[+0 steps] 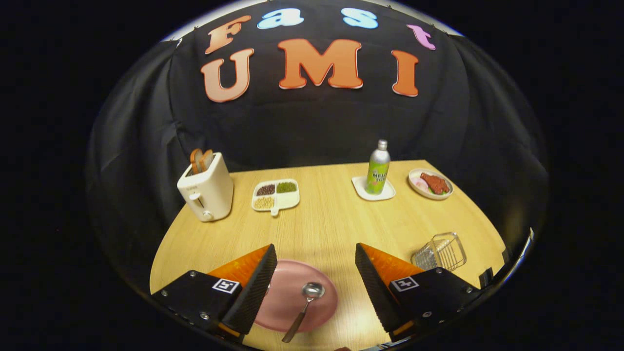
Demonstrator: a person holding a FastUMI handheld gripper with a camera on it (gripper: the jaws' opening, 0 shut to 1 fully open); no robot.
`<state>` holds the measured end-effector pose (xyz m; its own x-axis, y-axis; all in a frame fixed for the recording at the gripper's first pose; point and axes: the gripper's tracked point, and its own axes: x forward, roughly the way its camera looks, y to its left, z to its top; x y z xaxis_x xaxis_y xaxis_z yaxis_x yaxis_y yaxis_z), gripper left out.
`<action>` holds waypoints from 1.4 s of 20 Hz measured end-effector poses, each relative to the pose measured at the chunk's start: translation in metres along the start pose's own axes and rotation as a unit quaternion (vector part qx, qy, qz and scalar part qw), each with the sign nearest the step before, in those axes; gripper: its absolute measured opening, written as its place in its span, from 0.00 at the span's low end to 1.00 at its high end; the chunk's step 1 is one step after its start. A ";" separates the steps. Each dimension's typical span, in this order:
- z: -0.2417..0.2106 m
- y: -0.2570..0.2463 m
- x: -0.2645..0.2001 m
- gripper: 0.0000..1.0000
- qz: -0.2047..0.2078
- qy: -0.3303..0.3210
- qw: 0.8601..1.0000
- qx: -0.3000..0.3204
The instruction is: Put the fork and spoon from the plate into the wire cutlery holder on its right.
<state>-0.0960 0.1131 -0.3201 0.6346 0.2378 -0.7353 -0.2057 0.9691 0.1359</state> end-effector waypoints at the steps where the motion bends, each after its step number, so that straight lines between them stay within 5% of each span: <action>1: -0.016 0.001 0.004 0.97 0.002 0.016 1.000 0.003; 7: -0.103 0.011 0.022 0.89 0.010 0.131 0.991 0.013; 14: -0.155 0.020 0.021 0.65 0.003 0.210 0.977 0.036; 21: -0.176 0.023 0.026 0.43 0.007 0.244 0.970 0.019; 24: -0.172 0.020 0.031 0.23 0.002 0.242 0.970 0.009; 28: -0.169 0.015 0.038 0.10 0.000 0.235 0.972 -0.007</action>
<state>-0.2007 0.1257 -0.4585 0.2245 0.1792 -0.9578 -0.2188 0.9671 0.1297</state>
